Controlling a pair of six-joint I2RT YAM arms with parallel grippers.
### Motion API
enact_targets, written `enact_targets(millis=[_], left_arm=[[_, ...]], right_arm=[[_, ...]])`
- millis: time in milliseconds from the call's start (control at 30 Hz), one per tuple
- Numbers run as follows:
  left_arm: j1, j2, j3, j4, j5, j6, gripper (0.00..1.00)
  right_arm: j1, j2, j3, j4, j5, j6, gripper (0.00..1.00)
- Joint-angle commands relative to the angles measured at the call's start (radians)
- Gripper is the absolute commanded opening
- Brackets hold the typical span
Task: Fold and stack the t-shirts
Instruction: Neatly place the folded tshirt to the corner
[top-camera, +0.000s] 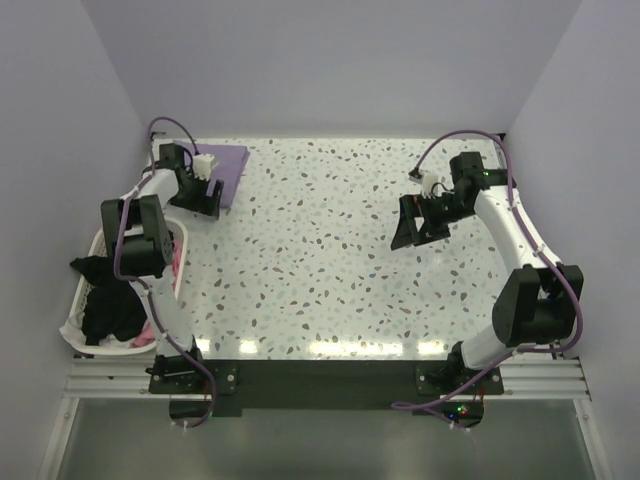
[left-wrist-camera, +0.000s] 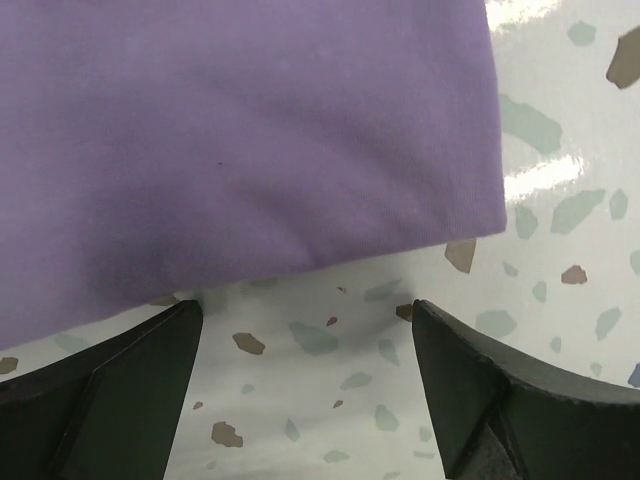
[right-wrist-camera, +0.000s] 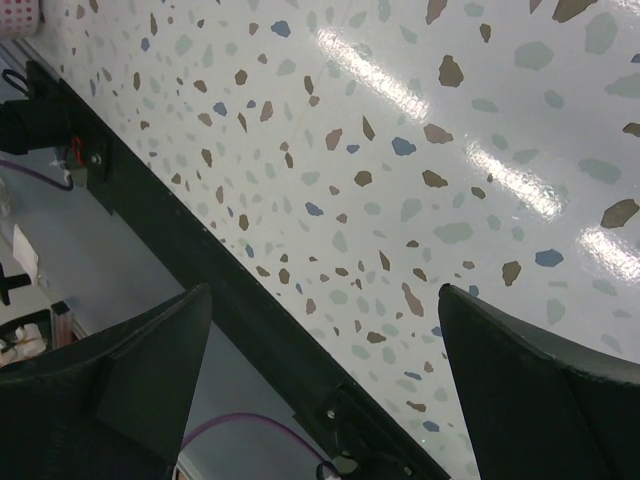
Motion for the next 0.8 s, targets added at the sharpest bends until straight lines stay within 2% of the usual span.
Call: enact_targets(millis=[0, 433, 667, 767], left_arm=[[-0.022, -0.013, -0.073, 0.122, -0.017, -0.115, 0.91], [-0.065, 0.045, -0.063, 0.200, -0.018, -0.272, 0.91], [-0.065, 0.056, -0.030, 0.183, -0.035, -0.261, 0.91], [-0.068, -0.023, -0.082, 0.212, -0.029, -0.224, 0.94]], right_arm=[[-0.006, 0.005, 0.002, 0.029, -0.020, 0.014, 0.98], [-0.006, 0.008, -0.009, 0.032, -0.010, 0.011, 0.99], [-0.006, 0.005, 0.002, 0.021, -0.010, 0.001, 0.99], [-0.008, 0.005, 0.025, 0.010, -0.020, -0.006, 0.99]])
